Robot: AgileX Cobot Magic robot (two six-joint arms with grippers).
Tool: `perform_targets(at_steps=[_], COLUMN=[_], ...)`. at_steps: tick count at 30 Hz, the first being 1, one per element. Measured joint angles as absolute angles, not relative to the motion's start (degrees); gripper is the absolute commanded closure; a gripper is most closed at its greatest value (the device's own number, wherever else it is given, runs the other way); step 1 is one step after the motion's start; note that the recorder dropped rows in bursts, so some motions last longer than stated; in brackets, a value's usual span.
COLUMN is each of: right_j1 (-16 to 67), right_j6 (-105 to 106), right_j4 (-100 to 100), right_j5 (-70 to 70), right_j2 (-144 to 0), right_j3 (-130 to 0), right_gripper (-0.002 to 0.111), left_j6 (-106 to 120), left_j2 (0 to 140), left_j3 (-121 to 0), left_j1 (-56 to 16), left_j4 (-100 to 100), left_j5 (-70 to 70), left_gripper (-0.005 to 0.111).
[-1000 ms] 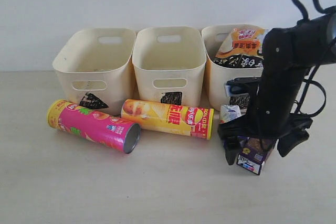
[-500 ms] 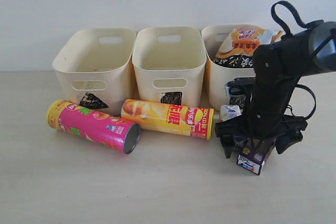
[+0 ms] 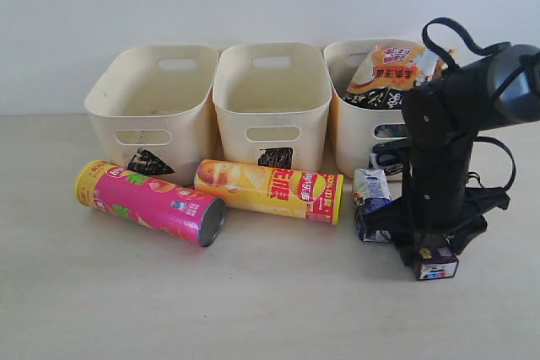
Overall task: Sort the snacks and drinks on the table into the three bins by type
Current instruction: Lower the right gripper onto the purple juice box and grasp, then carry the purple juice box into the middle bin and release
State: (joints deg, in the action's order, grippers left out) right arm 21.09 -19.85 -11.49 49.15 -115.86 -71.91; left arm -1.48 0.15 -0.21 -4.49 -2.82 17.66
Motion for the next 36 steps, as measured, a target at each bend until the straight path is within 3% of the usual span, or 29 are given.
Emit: perform_targets(at_steps=[3, 6, 8, 10, 11, 20, 27, 30, 36], right_j1=[21.1, 21.1, 21.1, 21.1, 21.1, 21.2, 21.2, 21.2, 21.2], right_j6=[-18.3, -16.9, -15.8, -14.3, -13.9, -7.1, -0.4, 0.0, 18.1], right_j4=[-11.7, -11.8, -11.8, -12.2, -12.3, -15.4, -17.6, -16.6, 10.1], right_j5=[51.6, 51.8, 51.6, 51.5, 51.5, 55.8, 56.5, 52.6, 35.7], right_j2=[-116.9, -117.0, -117.0, -117.0, -117.0, -113.4, -97.8, -95.3, -97.1], right_j3=[-72.3, -72.5, -72.5, -72.5, -72.5, -71.9, -73.5, -75.7, -83.6], right_gripper=[0.049, 0.052, 0.07, 0.104, 0.107, 0.107, 0.107, 0.107, 0.107], left_j6=[-1.5, -1.5, -1.5, -1.5, -1.5, -1.5, -1.5, -1.5, -1.5], left_j2=[0.2, 0.2, 0.2, 0.2, 0.2, 0.2, 0.2, 0.2, 0.2], left_j3=[-0.2, -0.2, -0.2, -0.2, -0.2, -0.2, -0.2, -0.2, -0.2], left_j1=[-4.5, -4.5, -4.5, -4.5, -4.5, -4.5, -4.5, -4.5, -4.5], left_j4=[-2.8, -2.8, -2.8, -2.8, -2.8, -2.8, -2.8, -2.8, -2.8], left_j5=[17.7, 17.7, 17.7, 17.7, 17.7, 17.7, 17.7, 17.7, 17.7], left_gripper=[0.103, 0.103, 0.103, 0.103, 0.103, 0.103, 0.103, 0.103, 0.103])
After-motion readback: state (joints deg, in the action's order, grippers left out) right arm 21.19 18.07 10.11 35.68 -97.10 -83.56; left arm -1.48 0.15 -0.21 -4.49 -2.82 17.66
